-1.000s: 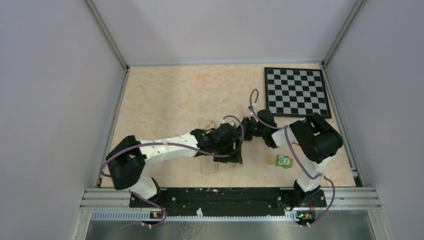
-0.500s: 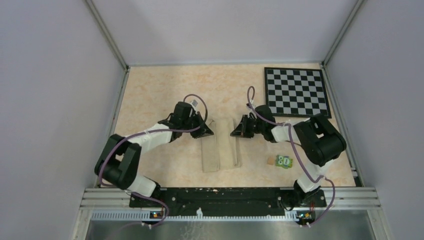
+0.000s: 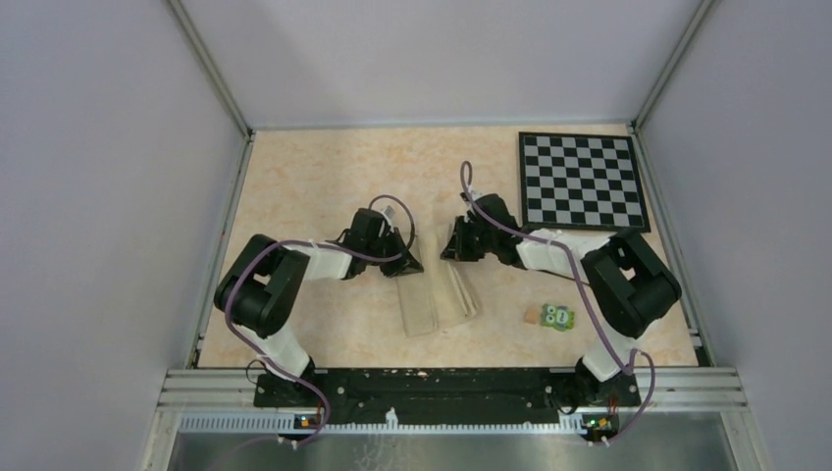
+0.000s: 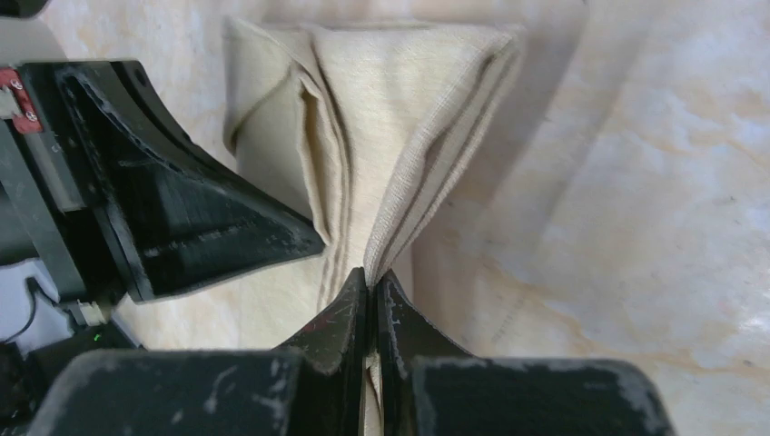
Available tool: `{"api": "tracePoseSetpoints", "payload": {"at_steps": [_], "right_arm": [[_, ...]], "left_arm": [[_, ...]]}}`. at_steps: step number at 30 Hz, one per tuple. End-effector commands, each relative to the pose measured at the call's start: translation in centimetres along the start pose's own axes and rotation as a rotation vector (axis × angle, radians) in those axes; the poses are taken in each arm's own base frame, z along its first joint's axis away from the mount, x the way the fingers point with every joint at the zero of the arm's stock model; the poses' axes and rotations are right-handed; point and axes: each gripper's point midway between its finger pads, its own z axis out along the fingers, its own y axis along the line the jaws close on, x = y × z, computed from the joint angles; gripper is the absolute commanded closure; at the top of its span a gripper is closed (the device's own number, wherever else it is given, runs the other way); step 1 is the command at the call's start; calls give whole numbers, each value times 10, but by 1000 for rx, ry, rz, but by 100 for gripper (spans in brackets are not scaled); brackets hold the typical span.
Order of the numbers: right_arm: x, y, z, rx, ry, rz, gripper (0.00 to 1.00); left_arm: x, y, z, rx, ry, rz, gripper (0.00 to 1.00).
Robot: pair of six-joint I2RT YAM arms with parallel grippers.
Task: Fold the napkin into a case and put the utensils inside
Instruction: Pick up the 2/3-rectangle-folded napkin at the center of the board, then fold the 2/3-rectangle-folded napkin at the center of the board.
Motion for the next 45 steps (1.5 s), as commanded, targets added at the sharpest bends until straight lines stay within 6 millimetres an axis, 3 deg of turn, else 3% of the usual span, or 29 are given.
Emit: {"api": "tracePoseSetpoints", "payload": {"at_steps": [1, 8, 15, 23, 27, 29, 32, 34, 38, 45], "right_arm": [[-22, 30, -6, 146, -100, -72, 100], [-4, 72, 23, 149, -129, 2, 100], [1, 83, 31, 16, -178, 125, 100], [-3, 79, 27, 7, -200, 120, 100], [-2, 78, 28, 15, -194, 111, 100], [-3, 79, 28, 17, -197, 100, 100], [-4, 79, 29, 24, -193, 93, 100], [-3, 80, 29, 24, -191, 88, 100], [1, 85, 34, 31, -181, 73, 100], [14, 96, 48, 37, -150, 24, 100]], "left_arm": [[7, 16, 8, -5, -9, -1, 100], [13, 19, 14, 12, 21, -12, 100], [13, 15, 8, 31, 18, 4, 99], [4, -10, -29, 87, -17, 57, 69], [0, -14, -51, 96, -34, 76, 54], [-4, -6, -61, 66, -58, 75, 52], [-6, 14, -71, 16, -91, 39, 54], [-6, 24, -71, 12, -94, 17, 63], [-3, 36, -57, 2, -49, -3, 75], [2, 52, -41, -17, -24, -25, 84]]}}
